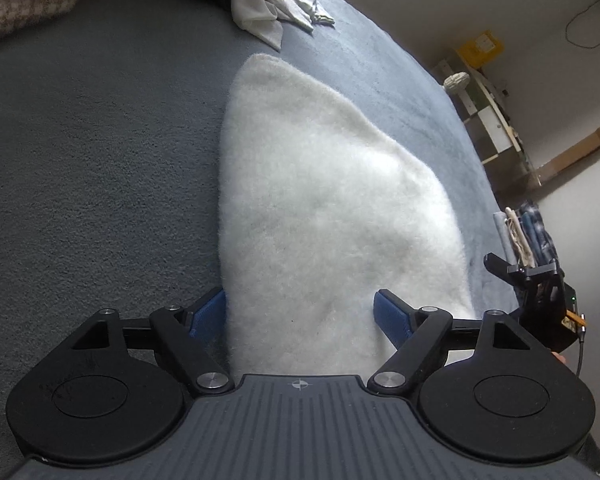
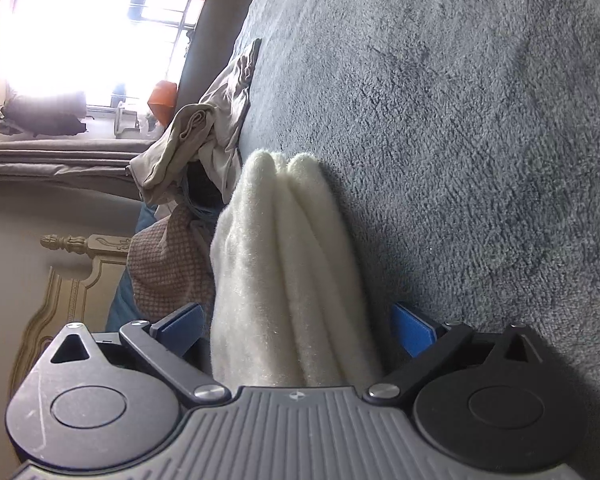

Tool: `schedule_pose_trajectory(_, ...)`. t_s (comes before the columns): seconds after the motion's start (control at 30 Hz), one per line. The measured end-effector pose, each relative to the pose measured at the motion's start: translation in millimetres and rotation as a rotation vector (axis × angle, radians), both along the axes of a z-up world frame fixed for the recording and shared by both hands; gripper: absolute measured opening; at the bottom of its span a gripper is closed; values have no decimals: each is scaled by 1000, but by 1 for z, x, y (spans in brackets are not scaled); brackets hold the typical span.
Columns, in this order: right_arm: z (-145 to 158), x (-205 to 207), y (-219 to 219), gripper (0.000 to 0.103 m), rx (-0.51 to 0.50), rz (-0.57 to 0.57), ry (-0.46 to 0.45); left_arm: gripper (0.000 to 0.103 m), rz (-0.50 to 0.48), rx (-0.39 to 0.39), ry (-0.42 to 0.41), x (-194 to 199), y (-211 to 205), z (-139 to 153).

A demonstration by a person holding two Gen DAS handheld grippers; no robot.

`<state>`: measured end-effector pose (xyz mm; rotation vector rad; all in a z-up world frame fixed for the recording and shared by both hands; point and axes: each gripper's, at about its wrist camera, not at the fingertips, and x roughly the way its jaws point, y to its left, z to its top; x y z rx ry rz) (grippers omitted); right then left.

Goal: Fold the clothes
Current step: 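Close the right gripper on the sweater edge while the left gripper closes beside it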

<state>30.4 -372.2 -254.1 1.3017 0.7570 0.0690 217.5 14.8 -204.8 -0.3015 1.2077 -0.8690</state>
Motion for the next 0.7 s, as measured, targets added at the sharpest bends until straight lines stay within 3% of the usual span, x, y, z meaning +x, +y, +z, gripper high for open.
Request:
schedule_pose_trajectory(0.3,0,27,8,103,-59,54,7,82,-17,-26,67,15,-10,-14)
schedule_pose_trajectory(0.6,-10,60,8,103,-3,96,-31,89,-8,-111,163,29,-17,-32)
schedule_pose_trajectory(0.7,-8,58,12,103,-24,137,-51,89,-15,-116,155,26,-17,-32)
